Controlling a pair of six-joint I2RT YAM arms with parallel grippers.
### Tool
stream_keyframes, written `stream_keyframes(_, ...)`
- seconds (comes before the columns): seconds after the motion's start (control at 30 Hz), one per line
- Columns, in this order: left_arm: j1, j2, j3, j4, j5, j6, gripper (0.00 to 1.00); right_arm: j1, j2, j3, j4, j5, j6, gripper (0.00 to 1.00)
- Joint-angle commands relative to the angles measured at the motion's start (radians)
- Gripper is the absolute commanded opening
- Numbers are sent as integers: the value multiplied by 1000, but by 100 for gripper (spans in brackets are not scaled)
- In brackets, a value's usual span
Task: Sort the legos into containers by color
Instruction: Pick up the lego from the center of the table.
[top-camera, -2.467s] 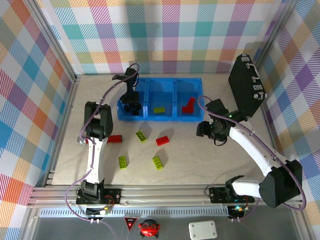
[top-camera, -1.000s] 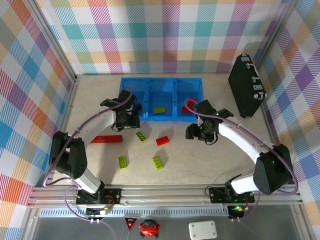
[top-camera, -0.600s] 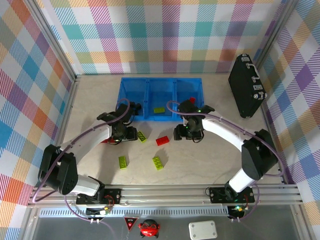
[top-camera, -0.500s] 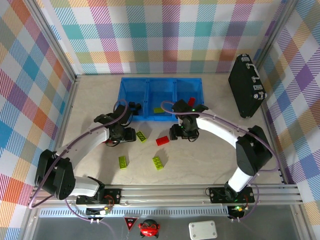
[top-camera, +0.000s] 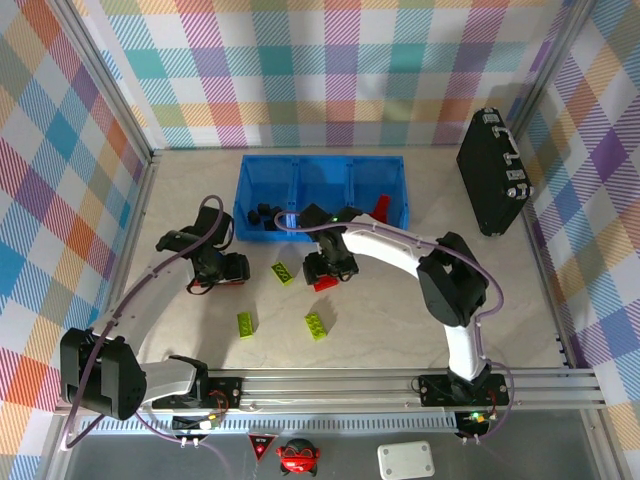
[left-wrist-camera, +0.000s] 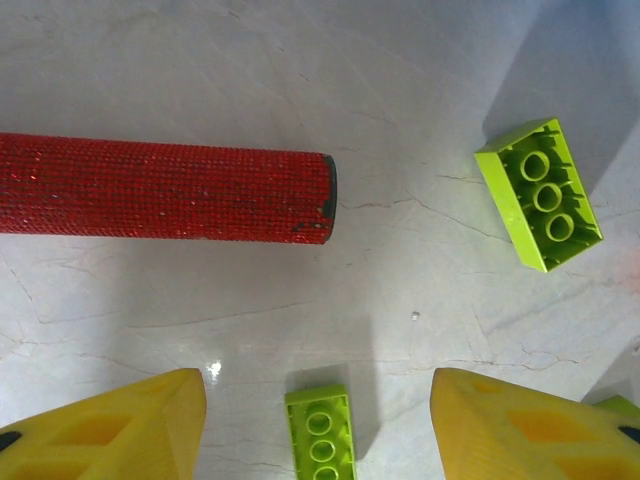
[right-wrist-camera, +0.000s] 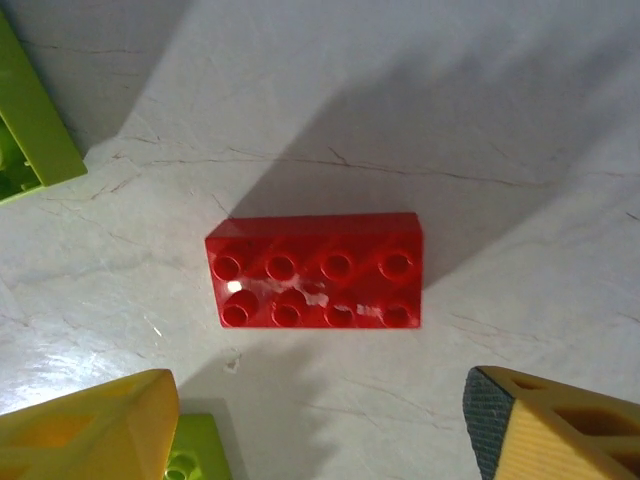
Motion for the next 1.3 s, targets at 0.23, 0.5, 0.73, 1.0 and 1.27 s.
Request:
stream_keyframes(0.23, 43, 31, 20, 37, 74, 85, 61, 24, 117, 120, -75, 46, 27, 83)
stream_keyframes(0.5, 72, 42, 3, 55, 106, 96, 61, 26, 163, 150, -81, 59, 29, 82)
stream_keyframes(0.73, 80, 43, 4, 55, 101, 97, 61, 26, 169, 146, -88, 78, 23, 81)
stream_keyframes(1.0, 82, 45, 3, 53, 101, 98, 61, 26, 177, 134, -83, 79, 24, 77)
stream_keyframes(1.27, 82, 46, 3, 53, 101, 99, 61, 26, 178, 134, -77, 69, 21, 74)
